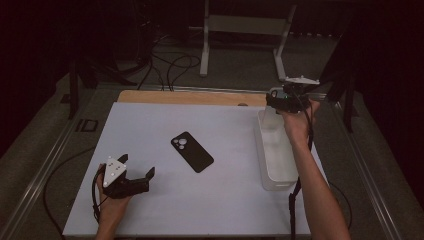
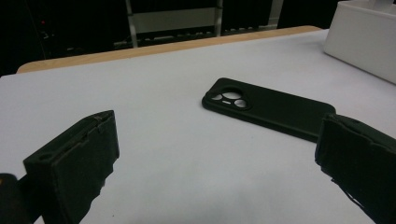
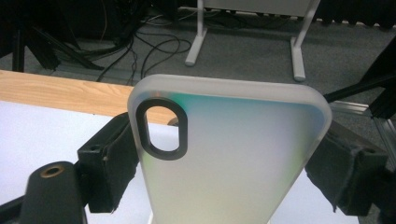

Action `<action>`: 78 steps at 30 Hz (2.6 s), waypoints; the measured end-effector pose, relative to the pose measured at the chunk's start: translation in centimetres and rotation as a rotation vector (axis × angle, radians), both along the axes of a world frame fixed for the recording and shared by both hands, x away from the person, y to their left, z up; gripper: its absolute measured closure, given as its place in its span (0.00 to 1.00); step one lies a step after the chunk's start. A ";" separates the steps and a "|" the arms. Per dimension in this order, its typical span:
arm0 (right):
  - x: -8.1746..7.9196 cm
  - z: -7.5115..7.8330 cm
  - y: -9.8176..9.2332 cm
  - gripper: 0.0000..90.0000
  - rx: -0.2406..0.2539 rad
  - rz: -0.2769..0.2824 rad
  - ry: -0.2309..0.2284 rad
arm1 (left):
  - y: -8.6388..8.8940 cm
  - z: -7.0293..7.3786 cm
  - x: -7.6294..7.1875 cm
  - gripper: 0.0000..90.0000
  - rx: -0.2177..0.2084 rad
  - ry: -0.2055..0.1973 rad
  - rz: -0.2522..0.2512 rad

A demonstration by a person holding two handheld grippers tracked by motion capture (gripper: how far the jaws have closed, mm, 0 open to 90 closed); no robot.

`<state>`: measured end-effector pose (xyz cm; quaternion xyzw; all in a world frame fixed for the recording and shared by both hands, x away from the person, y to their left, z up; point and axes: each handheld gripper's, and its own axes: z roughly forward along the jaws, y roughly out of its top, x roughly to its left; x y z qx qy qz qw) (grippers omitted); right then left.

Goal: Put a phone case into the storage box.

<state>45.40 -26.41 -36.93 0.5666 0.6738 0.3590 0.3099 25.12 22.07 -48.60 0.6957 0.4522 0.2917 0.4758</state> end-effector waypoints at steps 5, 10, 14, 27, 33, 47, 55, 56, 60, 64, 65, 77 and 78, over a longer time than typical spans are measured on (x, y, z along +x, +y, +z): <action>0.3 -0.5 -0.1 0.19 -0.002 -0.003 0.008 | 0.0 0.0 0.0 0.00 -0.003 0.000 0.001; 0.5 -1.0 -0.2 0.19 0.001 -0.009 0.018 | 0.0 0.0 0.0 0.00 -0.003 0.000 0.000; 0.7 -1.5 -0.2 0.19 0.002 -0.009 0.029 | 0.0 0.0 0.0 0.00 -0.003 0.000 0.001; 0.8 -2.7 0.0 0.19 -0.008 -0.008 0.059 | 0.0 0.0 0.0 0.00 -0.001 0.000 -0.001; 1.0 -3.6 0.2 0.19 -0.020 -0.008 0.082 | 0.0 0.0 0.0 0.00 -0.002 -0.001 -0.001; 1.2 -5.3 0.2 0.19 -0.003 -0.017 0.134 | 0.0 0.0 0.0 0.00 0.000 0.001 -0.001; 1.4 -6.1 0.4 0.19 -0.008 -0.027 0.157 | 0.1 0.0 0.0 0.00 0.000 0.001 -0.001; 1.4 -6.1 0.4 0.19 -0.011 -0.027 0.156 | 0.0 0.0 0.0 0.00 0.000 0.001 -0.001; 1.6 -6.5 0.4 0.19 -0.016 -0.035 0.161 | 0.0 0.0 0.0 0.00 -0.001 0.000 -0.002; 1.7 -6.9 0.4 0.18 -0.014 -0.047 0.157 | 0.0 0.0 0.0 0.00 0.000 0.001 -0.001; 1.7 -6.9 0.4 0.18 -0.014 -0.047 0.157 | 0.0 0.0 0.0 0.00 -0.001 0.001 -0.001; 2.0 -7.0 0.1 0.17 0.003 -0.054 0.157 | -0.1 0.0 0.0 0.00 0.001 0.004 -0.003; 2.0 -7.0 0.1 0.17 0.005 -0.055 0.155 | -0.1 0.0 0.0 0.00 0.001 0.004 -0.003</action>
